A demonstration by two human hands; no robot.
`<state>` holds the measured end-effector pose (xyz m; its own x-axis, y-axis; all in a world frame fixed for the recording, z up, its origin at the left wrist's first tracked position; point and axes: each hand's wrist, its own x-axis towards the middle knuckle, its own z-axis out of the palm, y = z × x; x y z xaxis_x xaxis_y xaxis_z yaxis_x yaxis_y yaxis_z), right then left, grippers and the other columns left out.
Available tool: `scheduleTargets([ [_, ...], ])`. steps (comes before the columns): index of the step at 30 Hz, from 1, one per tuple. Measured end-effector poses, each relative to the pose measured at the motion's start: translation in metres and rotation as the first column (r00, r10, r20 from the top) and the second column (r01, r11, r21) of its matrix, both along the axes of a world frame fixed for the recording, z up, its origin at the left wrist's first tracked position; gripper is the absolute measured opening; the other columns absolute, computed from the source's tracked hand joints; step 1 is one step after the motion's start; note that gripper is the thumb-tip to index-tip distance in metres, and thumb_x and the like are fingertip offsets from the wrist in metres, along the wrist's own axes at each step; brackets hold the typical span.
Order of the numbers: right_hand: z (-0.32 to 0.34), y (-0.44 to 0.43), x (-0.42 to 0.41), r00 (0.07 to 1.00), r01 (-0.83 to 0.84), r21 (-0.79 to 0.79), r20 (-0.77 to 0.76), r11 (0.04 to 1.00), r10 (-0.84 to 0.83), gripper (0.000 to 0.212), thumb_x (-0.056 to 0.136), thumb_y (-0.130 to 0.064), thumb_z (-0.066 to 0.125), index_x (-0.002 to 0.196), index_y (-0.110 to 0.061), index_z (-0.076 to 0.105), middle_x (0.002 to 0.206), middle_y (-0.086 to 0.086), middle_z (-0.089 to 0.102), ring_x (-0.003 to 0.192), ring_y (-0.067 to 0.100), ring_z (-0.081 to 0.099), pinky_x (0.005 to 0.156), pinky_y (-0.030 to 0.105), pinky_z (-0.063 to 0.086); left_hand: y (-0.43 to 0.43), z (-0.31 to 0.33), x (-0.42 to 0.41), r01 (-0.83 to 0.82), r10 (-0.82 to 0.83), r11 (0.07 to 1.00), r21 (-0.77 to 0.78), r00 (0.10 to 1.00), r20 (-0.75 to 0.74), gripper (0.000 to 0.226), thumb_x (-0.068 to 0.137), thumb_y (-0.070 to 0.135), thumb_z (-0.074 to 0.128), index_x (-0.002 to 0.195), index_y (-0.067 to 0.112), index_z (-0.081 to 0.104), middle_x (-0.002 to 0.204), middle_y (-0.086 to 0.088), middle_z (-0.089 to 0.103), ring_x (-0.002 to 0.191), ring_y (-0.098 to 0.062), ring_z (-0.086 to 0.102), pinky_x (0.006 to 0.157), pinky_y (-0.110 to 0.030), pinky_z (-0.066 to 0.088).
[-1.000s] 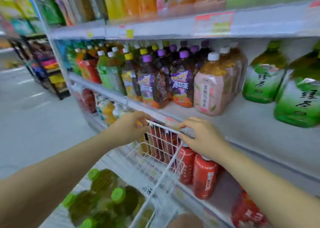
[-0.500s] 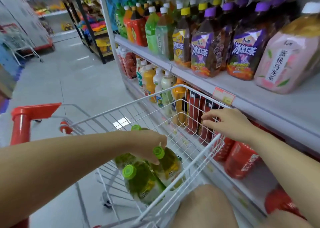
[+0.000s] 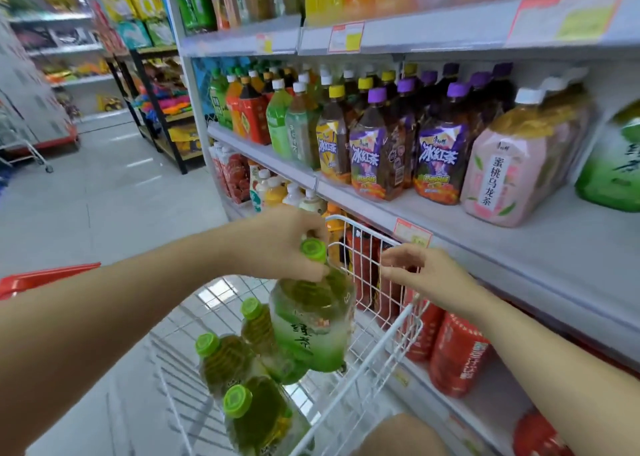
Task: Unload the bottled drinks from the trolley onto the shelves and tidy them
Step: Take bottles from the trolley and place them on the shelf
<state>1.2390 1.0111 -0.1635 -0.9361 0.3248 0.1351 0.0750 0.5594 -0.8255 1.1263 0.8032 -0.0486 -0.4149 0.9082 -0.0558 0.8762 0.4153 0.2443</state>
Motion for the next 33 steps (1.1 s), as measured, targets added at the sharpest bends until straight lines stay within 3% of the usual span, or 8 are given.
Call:
scheduleTargets([
  [3, 0.036, -0.007, 0.016, 0.982, -0.058, -0.152, -0.185, 0.987, 0.029, 0.052, 0.060, -0.047, 0.079, 0.107, -0.041, 0.058, 0.107, -0.015, 0.065, 0.103, -0.002, 0.059, 0.097, 0.033, 0.047, 0.019, 0.045, 0.016, -0.034, 0.046, 0.965, 0.259, 0.998, -0.040, 0.021, 0.074, 0.038, 0.069, 0.077, 0.034, 0.049, 0.065, 0.000, 0.057, 0.053, -0.014, 0.049, 0.052, -0.028, 0.044],
  [8, 0.085, -0.001, 0.061, 0.951, 0.018, 0.018, -0.309, 1.000, -0.012, 0.102, 0.048, -0.050, 0.082, 0.136, -0.046, 0.029, 0.132, -0.023, 0.046, 0.122, -0.008, 0.043, 0.098, 0.015, 0.039, 0.066, 0.092, 0.046, 0.019, -0.027, 0.841, 0.540, 1.000, 0.006, 0.019, 0.075, 0.035, 0.072, 0.074, 0.028, 0.054, 0.061, 0.008, 0.056, 0.044, 0.001, 0.047, 0.041, -0.010, 0.035],
  [13, 0.096, 0.031, 0.109, 0.889, 0.266, -0.007, -0.386, 0.964, -0.248, 0.082, 0.058, -0.020, 0.087, 0.117, -0.050, 0.038, 0.113, -0.027, 0.058, 0.104, -0.010, 0.056, 0.083, 0.008, 0.044, 0.128, 0.094, 0.085, 0.169, -0.205, 0.778, 0.605, 0.979, -0.009, 0.019, 0.074, 0.037, 0.072, 0.071, 0.027, 0.056, 0.065, 0.009, 0.060, 0.055, 0.004, 0.053, 0.048, -0.009, 0.040],
  [16, 0.093, 0.051, 0.141, 0.816, 0.422, -0.041, -0.419, 0.905, -0.399, 0.076, 0.059, -0.020, 0.086, 0.111, -0.051, 0.040, 0.106, -0.041, 0.055, 0.102, -0.016, 0.053, 0.081, 0.002, 0.041, 0.166, 0.090, 0.107, 0.228, -0.339, 0.733, 0.641, 0.939, 0.054, 0.019, 0.076, 0.036, 0.073, 0.072, 0.026, 0.057, 0.072, 0.007, 0.065, 0.064, 0.000, 0.057, 0.061, -0.015, 0.046],
  [21, 0.077, 0.086, 0.179, 0.642, 0.680, -0.083, -0.411, 0.728, -0.647, 0.083, 0.065, -0.020, 0.084, 0.131, -0.034, 0.036, 0.123, -0.025, 0.048, 0.109, -0.015, 0.045, 0.095, 0.008, 0.033, 0.231, 0.060, 0.129, 0.277, -0.526, 0.696, 0.662, 0.824, 0.208, 0.029, 0.083, 0.027, 0.070, 0.111, 0.023, 0.061, 0.102, 0.004, 0.067, 0.092, -0.012, 0.065, 0.084, -0.027, 0.051],
  [27, 0.043, 0.111, 0.200, 0.538, 0.798, -0.134, -0.284, 0.588, -0.794, 0.094, 0.065, -0.040, 0.080, 0.143, -0.026, 0.029, 0.142, -0.007, 0.044, 0.131, 0.010, 0.040, 0.110, 0.038, 0.034, 0.270, -0.012, 0.148, 0.321, -0.541, 0.803, 0.502, 0.747, 0.386, 0.076, 0.083, 0.028, 0.070, 0.146, 0.024, 0.028, 0.135, 0.010, 0.043, 0.118, 0.002, 0.040, 0.085, 0.001, 0.028],
  [31, 0.038, 0.115, 0.198, 0.543, 0.788, -0.162, -0.272, 0.594, -0.795, 0.091, 0.077, -0.035, 0.073, 0.148, -0.024, 0.016, 0.148, -0.008, 0.036, 0.135, 0.007, 0.034, 0.110, 0.026, 0.027, 0.286, -0.036, 0.158, 0.252, -0.565, 0.796, 0.550, 0.637, 0.525, 0.085, 0.083, 0.017, 0.070, 0.147, 0.030, 0.016, 0.125, 0.025, 0.041, 0.111, 0.016, 0.038, 0.083, 0.007, 0.029],
  [33, 0.036, 0.113, 0.195, 0.529, 0.806, -0.143, -0.260, 0.574, -0.808, 0.089, 0.084, -0.032, 0.066, 0.150, -0.023, 0.006, 0.153, -0.006, 0.025, 0.139, 0.007, 0.025, 0.110, 0.020, 0.021, 0.294, -0.043, 0.162, 0.203, -0.571, 0.781, 0.591, 0.614, 0.544, 0.085, 0.081, 0.016, 0.072, 0.146, 0.028, 0.019, 0.135, 0.017, 0.042, 0.121, 0.007, 0.040, 0.101, -0.009, 0.033],
])
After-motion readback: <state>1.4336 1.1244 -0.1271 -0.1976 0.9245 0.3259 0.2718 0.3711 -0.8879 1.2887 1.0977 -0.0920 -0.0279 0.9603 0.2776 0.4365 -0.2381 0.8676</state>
